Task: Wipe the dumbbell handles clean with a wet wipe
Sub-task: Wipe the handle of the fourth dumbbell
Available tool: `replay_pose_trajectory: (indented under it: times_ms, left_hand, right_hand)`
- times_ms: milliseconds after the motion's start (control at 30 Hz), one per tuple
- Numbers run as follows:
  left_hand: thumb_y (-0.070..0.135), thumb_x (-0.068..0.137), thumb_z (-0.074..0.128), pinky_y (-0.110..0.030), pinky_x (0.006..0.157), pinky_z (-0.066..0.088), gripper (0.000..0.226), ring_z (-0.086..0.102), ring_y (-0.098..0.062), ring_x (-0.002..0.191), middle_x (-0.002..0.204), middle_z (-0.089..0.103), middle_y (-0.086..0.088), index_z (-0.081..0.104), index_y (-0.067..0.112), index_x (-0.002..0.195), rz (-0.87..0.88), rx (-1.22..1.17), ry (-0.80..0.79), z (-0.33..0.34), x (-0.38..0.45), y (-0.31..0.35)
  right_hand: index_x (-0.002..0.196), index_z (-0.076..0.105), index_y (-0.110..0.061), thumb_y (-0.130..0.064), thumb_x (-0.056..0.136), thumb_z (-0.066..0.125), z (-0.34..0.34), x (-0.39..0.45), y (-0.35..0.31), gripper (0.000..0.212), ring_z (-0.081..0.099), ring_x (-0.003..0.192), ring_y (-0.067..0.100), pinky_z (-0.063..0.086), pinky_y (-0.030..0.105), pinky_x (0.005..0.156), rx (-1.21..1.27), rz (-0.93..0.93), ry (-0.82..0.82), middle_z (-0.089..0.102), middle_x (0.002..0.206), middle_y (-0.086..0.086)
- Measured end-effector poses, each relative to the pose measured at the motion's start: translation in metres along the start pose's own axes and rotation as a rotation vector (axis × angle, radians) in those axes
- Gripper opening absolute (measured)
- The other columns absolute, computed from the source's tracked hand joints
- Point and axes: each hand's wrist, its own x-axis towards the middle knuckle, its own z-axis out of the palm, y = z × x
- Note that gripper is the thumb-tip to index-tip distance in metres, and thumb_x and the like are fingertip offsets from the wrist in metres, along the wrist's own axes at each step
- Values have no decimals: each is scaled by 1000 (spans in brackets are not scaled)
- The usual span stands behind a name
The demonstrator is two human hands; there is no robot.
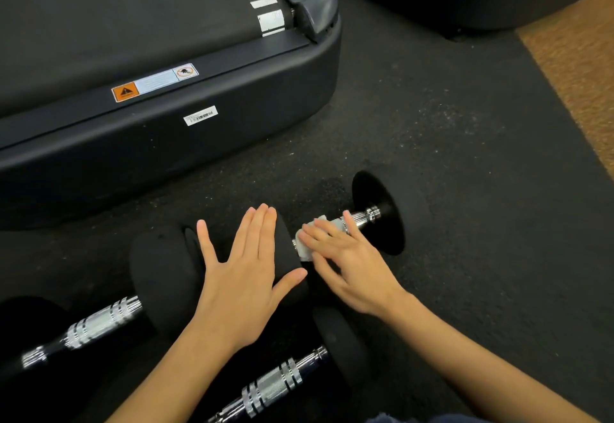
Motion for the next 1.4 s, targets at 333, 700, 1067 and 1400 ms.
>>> replay_pose_trajectory:
  times_ms: [333,700,1067,1400]
  left_hand:
    - [68,95,15,-75,108,15,88,31,-23,147,159,34,-11,30,3,152,-7,-17,-26,-4,2,-1]
    - [69,91,31,-37,125,-1,95,-18,-9,150,163,-19,5,-16,18,155,36,-337,-161,-31,4,-9]
    - [40,95,60,-37,111,39,42,44,-5,133,140,56,10,59,26,135,1,-538,19,-58,-34,-27]
    - [24,90,71,-24,76,55,13,70,-7,83,88,75,8,75,20,102,-271,-1117,340,-97,-59,-28]
  right_hand:
    - [125,64,-13,-7,83,71,9,15,6,43,51,130,21,9,42,119,-14,-112,42,63,131,2]
    - [98,78,-20,1,80,71,-19,13,8,30,62,114,5,38,41,110,99,-63,21,74,104,-11]
    - [99,76,-8,1,78,75,-69,23,-34,23,72,85,17,59,30,74,1044,525,-62,76,92,12]
    - [113,68,-2,-11,96,54,-82,57,-112,24,67,109,26,56,40,89,1394,493,-320,69,117,15]
